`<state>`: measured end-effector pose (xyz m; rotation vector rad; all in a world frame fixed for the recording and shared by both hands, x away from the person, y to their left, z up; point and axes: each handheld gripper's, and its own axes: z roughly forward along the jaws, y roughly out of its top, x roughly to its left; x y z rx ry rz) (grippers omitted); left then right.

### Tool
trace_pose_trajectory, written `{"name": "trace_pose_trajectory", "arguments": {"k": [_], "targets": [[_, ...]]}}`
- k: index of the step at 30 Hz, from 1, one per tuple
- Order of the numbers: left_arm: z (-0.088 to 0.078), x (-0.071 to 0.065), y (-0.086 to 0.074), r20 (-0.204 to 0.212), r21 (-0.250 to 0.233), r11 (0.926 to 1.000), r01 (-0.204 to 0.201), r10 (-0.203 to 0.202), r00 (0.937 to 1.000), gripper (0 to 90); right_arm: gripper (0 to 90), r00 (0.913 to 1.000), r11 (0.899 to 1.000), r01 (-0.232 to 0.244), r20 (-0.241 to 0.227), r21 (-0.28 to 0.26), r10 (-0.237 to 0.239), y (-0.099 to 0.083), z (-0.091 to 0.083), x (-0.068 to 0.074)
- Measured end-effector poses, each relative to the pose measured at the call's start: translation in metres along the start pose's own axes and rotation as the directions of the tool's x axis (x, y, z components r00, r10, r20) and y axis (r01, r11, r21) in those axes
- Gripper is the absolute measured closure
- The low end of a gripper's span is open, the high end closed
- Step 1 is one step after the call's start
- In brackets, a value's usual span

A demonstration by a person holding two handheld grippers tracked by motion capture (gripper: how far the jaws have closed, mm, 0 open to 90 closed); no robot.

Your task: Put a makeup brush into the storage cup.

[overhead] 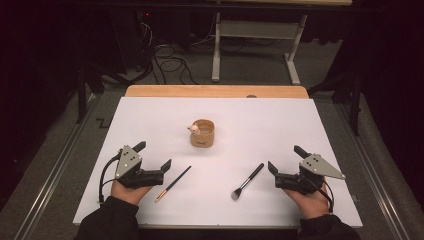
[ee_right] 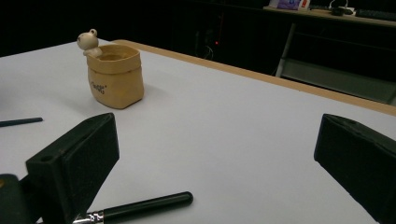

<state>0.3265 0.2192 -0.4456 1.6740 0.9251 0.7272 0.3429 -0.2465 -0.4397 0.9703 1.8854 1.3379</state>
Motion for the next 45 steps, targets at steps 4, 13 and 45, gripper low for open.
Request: {"name": "trace_pose_trajectory", "arguments": {"k": [4,13,45], "targets": [[0.001,0.001,-0.001,-0.002,0.006,1.0000,0.004,-0.004,1.0000,0.7,0.6,1.0000,1.000,0.007,-0.001,0.000,-0.007,0.000,0.000,0.000],[0.002,0.003,-0.002,-0.009,0.024,0.9996,0.013,-0.012,0.9999,0.7,0.9,1.0000,1.000,0.002,-0.004,0.005,-0.002,-0.001,0.001,0.000],[0.014,0.009,-0.011,-0.018,0.158,0.9858,0.055,-0.053,0.9984,0.8,1.1,0.9999,0.999,0.017,-0.003,0.034,-0.017,-0.004,0.005,0.001]]}}
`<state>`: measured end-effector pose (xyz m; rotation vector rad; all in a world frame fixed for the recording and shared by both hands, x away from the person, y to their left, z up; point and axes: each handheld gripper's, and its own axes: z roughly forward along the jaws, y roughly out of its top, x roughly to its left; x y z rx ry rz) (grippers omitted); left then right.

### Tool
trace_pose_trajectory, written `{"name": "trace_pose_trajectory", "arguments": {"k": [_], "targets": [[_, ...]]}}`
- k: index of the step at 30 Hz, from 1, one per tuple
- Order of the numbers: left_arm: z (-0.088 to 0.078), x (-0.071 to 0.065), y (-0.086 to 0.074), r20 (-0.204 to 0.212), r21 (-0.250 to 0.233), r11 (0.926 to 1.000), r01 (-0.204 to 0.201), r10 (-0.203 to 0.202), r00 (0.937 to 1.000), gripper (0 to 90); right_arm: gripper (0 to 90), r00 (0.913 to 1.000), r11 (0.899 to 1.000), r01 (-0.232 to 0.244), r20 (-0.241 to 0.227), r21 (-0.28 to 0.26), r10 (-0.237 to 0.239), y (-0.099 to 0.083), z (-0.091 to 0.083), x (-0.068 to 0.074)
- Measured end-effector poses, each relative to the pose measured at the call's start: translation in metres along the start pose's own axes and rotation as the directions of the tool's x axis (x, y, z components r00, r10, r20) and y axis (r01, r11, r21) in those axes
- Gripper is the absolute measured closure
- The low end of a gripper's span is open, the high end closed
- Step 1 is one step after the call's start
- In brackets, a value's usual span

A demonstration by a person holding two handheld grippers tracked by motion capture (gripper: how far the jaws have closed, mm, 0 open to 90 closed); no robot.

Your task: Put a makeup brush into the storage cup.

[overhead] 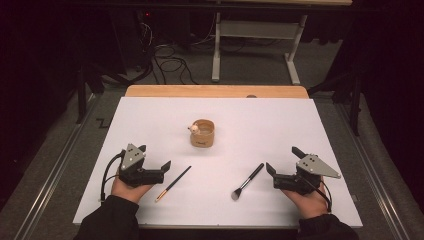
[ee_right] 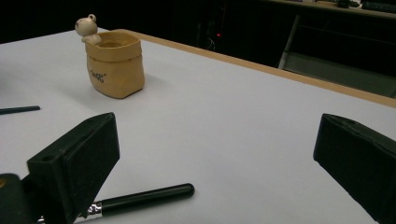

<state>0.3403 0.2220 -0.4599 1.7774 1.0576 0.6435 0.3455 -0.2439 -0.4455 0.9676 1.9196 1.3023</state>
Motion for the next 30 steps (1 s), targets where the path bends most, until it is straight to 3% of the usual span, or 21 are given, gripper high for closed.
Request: {"name": "trace_pose_trajectory", "arguments": {"k": [8,24,30], "targets": [[0.002,0.002,-0.001,-0.001,0.047,0.9988,0.012,-0.011,0.9999,1.1,1.8,0.9999,1.000,0.004,-0.010,-0.002,-0.004,0.000,0.000,0.000],[0.002,0.005,0.000,0.010,0.081,0.9959,0.040,-0.041,0.9991,2.5,1.9,1.0000,1.000,-0.004,-0.009,-0.015,0.004,0.001,-0.003,-0.007],[0.001,0.004,0.001,0.012,0.096,0.9943,0.045,-0.047,0.9988,6.8,1.9,0.9999,1.000,-0.011,-0.002,-0.013,0.011,0.002,-0.005,-0.009]]}}
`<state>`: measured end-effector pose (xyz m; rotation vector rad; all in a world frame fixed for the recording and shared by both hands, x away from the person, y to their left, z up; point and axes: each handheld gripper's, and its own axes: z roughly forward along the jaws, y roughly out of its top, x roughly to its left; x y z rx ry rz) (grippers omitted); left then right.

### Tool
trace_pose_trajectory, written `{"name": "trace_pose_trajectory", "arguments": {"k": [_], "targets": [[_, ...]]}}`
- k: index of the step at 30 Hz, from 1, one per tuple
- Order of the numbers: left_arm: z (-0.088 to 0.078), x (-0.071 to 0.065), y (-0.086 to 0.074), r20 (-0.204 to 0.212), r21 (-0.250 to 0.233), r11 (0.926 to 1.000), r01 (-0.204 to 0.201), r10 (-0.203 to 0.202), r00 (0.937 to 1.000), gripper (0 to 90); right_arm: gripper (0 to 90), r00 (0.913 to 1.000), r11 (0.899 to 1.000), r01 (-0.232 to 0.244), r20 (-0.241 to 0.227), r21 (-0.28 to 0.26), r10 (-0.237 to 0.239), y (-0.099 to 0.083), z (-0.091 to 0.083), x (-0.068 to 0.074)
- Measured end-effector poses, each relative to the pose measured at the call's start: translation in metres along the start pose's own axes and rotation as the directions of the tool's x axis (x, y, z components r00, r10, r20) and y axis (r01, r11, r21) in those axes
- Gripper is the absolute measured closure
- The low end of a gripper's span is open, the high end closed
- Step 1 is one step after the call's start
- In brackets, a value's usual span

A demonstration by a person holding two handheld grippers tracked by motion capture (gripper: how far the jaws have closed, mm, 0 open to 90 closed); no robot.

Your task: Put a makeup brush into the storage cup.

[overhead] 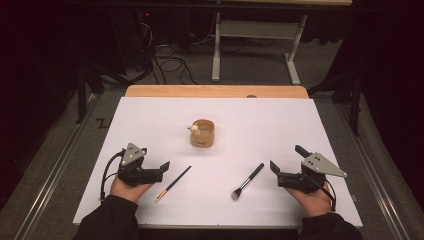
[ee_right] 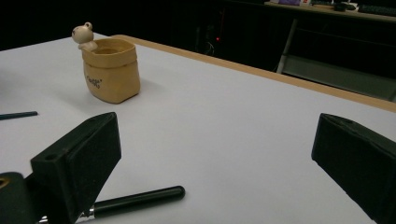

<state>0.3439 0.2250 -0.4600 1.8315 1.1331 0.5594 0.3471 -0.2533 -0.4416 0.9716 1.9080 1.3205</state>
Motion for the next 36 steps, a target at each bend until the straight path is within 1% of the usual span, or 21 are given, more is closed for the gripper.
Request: {"name": "trace_pose_trajectory", "arguments": {"k": [6,7,16,18,19,20,21,22,23,24,25,26,27,28,29,30,31,32,33,35,36], "targets": [[0.000,0.002,0.001,-0.014,0.051,0.9985,0.018,-0.017,0.9998,6.8,1.9,0.9994,0.999,0.034,-0.010,0.025,-0.034,-0.004,0.001,0.005],[0.001,0.004,0.001,-0.016,0.073,0.9970,0.023,-0.022,0.9996,6.8,1.8,0.9993,0.999,0.036,-0.013,0.028,-0.035,-0.005,0.001,0.006],[0.000,0.010,0.007,-0.024,0.141,0.9893,0.038,-0.035,0.9991,5.5,1.8,0.9986,0.998,0.049,-0.021,0.027,-0.048,-0.006,0.001,0.005],[-0.003,0.016,0.014,-0.018,0.196,0.9794,0.051,-0.048,0.9987,5.5,1.8,0.9991,0.999,0.031,-0.028,0.038,-0.030,-0.009,-0.001,0.003],[-0.003,0.016,0.014,-0.018,0.196,0.9794,0.051,-0.048,0.9987,5.5,1.8,0.9991,0.999,0.031,-0.028,0.038,-0.030,-0.009,-0.001,0.003],[-0.004,0.017,0.019,-0.001,0.225,0.9726,0.057,-0.059,0.9983,5.5,1.8,0.9991,0.999,0.034,-0.027,0.034,-0.034,-0.010,-0.001,0.000],[-0.004,0.017,0.019,-0.001,0.225,0.9726,0.057,-0.059,0.9983,5.5,1.8,0.9991,0.999,0.034,-0.027,0.034,-0.034,-0.010,-0.001,0.000],[-0.006,0.016,0.026,0.009,0.248,0.9678,0.040,-0.043,0.9990,5.5,1.8,0.9996,1.000,0.007,-0.027,0.027,-0.006,-0.010,-0.002,-0.003],[-0.006,0.016,0.026,0.009,0.248,0.9678,0.040,-0.043,0.9990,5.4,1.8,0.9996,1.000,0.007,-0.027,0.027,-0.006,-0.010,-0.002,-0.003],[-0.005,0.013,0.031,0.022,0.282,0.9593,0.014,-0.021,0.9995,5.1,1.9,0.9996,1.000,0.001,-0.026,0.026,-0.001,-0.010,-0.002,-0.003],[-0.005,0.013,0.031,0.022,0.282,0.9593,0.014,-0.021,0.9995,4.6,1.9,0.9996,1.000,0.001,-0.026,0.026,-0.001,-0.010,-0.002,-0.003],[-0.004,0.012,0.033,0.024,0.297,0.9550,0.003,-0.010,0.9997,4.6,1.9,0.9996,1.000,0.004,-0.027,0.026,-0.003,-0.010,-0.002,-0.003],[-0.001,0.010,0.034,0.030,0.336,0.9415,-0.020,0.011,0.9995,4.1,1.8,0.9994,1.000,0.009,-0.033,0.030,-0.008,-0.010,-0.001,0.000],[0.000,0.009,0.034,0.031,0.353,0.9352,-0.023,0.013,0.9994,3.8,1.8,0.9992,0.999,0.015,-0.039,0.030,-0.014,-0.010,-0.001,0.001],[0.001,0.009,0.034,0.033,0.366,0.9302,-0.030,0.019,0.9993,3.5,1.9,0.9991,0.999,0.019,-0.038,0.035,-0.018,-0.010,0.000,0.002],[0.001,0.009,0.034,0.033,0.366,0.9302,-0.030,0.019,0.9993,3.3,1.9,0.9991,0.999,0.019,-0.038,0.035,-0.018,-0.010,0.000,0.002],[0.004,0.009,0.033,0.035,0.394,0.9184,-0.038,0.026,0.9991,3.2,1.9,0.9988,0.999,0.021,-0.045,0.038,-0.019,-0.010,0.001,0.004],[0.005,0.009,0.033,0.034,0.406,0.9132,-0.039,0.028,0.9990,3.1,1.9,0.9988,0.999,0.022,-0.046,0.041,-0.020,-0.010,0.001,0.005],[0.005,0.009,0.033,0.034,0.406,0.9132,-0.039,0.028,0.9990,2.9,1.9,0.9988,0.999,0.022,-0.046,0.041,-0.020,-0.010,0.001,0.005],[0.007,0.010,0.033,0.037,0.423,0.9057,-0.030,0.015,0.9992,2.9,1.8,0.9982,0.999,0.034,-0.051,0.040,-0.032,-0.011,0.002,0.004],[0.007,0.010,0.035,0.049,0.444,0.8957,-0.022,0.001,0.9988,2.9,1.9,0.9983,0.999,0.030,-0.051,0.041,-0.028,-0.011,0.002,0.005]]}}
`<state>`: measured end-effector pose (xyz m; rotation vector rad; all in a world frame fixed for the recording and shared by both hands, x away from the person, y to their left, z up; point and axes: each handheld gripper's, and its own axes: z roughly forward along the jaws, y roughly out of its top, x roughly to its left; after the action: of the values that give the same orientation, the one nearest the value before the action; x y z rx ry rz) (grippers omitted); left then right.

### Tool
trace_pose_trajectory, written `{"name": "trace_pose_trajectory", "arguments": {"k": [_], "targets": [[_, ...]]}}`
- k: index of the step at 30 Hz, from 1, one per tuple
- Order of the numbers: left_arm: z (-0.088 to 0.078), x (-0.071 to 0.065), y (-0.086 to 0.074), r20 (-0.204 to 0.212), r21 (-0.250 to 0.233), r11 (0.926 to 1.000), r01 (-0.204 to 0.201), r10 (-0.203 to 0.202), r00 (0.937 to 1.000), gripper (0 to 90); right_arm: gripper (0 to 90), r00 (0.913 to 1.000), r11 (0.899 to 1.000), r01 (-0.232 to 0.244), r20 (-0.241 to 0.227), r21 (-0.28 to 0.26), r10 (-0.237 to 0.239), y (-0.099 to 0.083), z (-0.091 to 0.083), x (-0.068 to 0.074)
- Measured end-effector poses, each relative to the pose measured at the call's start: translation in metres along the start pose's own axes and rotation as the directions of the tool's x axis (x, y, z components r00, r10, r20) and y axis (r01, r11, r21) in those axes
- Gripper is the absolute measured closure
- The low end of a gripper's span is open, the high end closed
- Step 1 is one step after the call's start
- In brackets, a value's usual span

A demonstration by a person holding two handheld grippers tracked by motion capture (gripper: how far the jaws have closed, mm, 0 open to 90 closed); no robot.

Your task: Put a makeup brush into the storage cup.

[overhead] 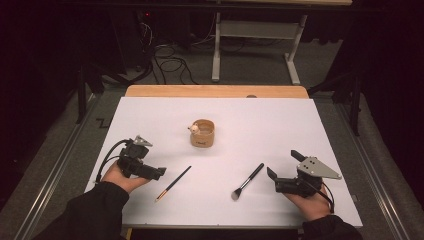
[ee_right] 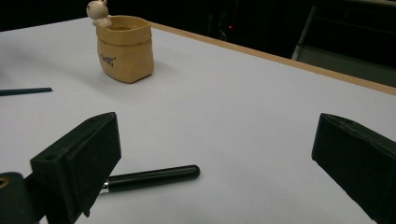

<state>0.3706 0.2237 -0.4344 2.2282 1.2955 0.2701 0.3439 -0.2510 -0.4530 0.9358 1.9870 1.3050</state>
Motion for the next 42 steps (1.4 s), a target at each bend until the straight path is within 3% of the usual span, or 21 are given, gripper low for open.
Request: {"name": "trace_pose_trajectory", "arguments": {"k": [3,6,9,15,24,29,31,32,36,38,42], "targets": [[0.000,0.000,0.001,0.012,0.023,0.9997,-0.009,0.009,0.9999,2.9,1.8,1.0000,1.000,-0.002,0.003,0.001,0.002,0.000,0.000,0.000],[0.000,0.000,0.006,0.033,0.079,0.9967,-0.018,0.015,0.9993,3.4,1.8,1.0000,1.000,0.001,0.000,0.002,-0.001,0.000,0.001,0.002],[0.000,0.001,0.008,0.026,0.095,0.9953,-0.019,0.016,0.9995,5.1,1.9,0.9999,1.000,0.011,0.000,0.004,-0.011,0.000,0.002,0.002],[0.001,0.004,0.013,0.044,0.155,0.9879,0.010,-0.017,0.9989,6.3,1.9,0.9999,1.000,0.011,-0.003,0.006,-0.011,0.000,0.002,0.004],[-0.003,-0.002,0.016,0.082,0.179,0.9830,-0.042,0.027,0.9962,16.9,1.8,0.9999,1.000,0.016,-0.003,0.014,-0.016,-0.001,0.003,0.007],[0.002,-0.010,0.014,0.088,0.211,0.9741,-0.082,0.065,0.9940,17.3,1.9,0.9998,1.000,0.020,-0.007,0.019,-0.020,-0.002,0.003,0.009],[0.003,-0.015,0.013,0.095,0.231,0.9675,-0.103,0.082,0.9921,16.4,1.8,0.9997,1.000,0.021,-0.008,0.020,-0.021,-0.002,0.003,0.009],[0.005,-0.019,0.012,0.083,0.249,0.9608,-0.123,0.105,0.9910,16.3,1.8,0.9998,1.000,0.021,-0.007,0.020,-0.021,-0.003,0.003,0.009],[0.007,-0.024,0.011,0.090,0.255,0.9546,-0.154,0.135,0.9868,17.6,1.9,0.9998,1.000,0.020,-0.004,0.020,-0.020,-0.002,0.003,0.009],[0.010,-0.026,0.010,0.099,0.258,0.9524,-0.162,0.141,0.9851,22.6,1.8,0.9996,0.999,0.027,-0.004,0.021,-0.027,-0.003,0.003,0.009],[0.014,-0.029,0.009,0.089,0.273,0.9491,-0.157,0.137,0.9865,28.7,1.8,0.9994,0.999,0.033,-0.007,0.016,-0.033,-0.003,0.003,0.008]]}}
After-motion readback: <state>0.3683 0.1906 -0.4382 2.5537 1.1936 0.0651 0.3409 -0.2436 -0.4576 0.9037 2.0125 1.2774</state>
